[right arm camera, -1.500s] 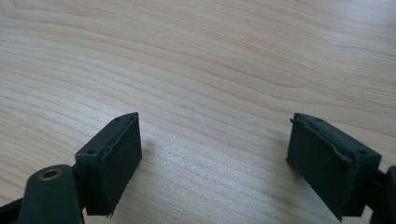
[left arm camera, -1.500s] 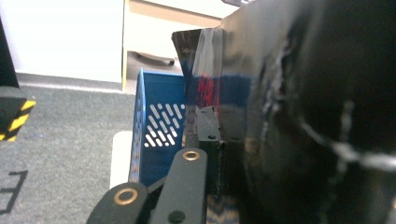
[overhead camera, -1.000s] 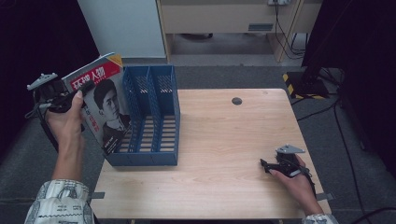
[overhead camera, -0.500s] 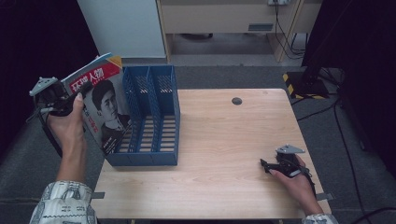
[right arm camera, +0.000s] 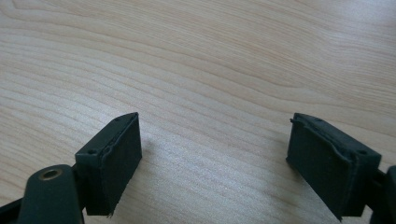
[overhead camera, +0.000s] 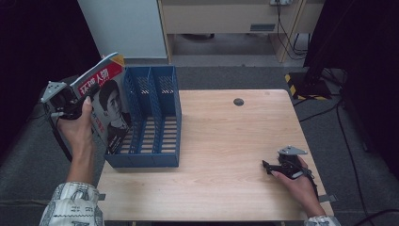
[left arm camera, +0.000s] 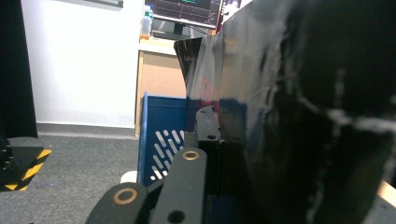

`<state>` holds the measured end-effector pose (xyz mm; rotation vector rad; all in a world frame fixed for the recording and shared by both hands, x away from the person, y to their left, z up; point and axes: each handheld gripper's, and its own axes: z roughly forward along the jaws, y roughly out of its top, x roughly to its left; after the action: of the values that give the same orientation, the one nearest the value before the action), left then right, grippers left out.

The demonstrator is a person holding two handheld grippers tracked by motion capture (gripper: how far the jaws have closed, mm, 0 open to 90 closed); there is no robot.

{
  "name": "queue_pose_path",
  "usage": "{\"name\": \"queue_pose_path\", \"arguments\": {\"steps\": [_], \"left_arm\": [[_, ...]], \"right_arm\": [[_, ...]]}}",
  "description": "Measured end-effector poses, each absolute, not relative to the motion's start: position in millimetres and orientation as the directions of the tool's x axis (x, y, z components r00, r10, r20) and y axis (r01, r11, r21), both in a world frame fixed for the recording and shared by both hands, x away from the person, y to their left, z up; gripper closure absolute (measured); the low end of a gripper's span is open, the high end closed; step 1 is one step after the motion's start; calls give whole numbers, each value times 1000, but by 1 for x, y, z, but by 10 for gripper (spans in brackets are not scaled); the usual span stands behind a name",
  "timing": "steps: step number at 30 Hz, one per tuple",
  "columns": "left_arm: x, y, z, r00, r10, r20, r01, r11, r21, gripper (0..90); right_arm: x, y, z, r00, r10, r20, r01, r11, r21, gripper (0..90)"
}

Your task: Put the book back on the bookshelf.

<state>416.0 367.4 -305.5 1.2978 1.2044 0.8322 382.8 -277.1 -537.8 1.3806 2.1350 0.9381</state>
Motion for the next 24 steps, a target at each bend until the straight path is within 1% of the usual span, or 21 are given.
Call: {"name": "queue_pose_path", "arguments": {"steps": [8,12,17,24], "left_arm": [[415,364,-314,232,958,-167,128,140,982,859],[413,363,-313,230,961,-154,111,131,985,859],[415,359,-314,236,960,-151,109,128,986,858],[421,354,-340,237,957,-166,136,137,981,855]], "right_arm": [[383,-277,-538,-414,910,6,620,277,734,178],[383,-277,-538,-414,910,5,620,277,734,178],[383,-277,-538,-413,911,6,622,277,733,179],[383,-277,-538,-414,910,7,622,277,733,178]]}}
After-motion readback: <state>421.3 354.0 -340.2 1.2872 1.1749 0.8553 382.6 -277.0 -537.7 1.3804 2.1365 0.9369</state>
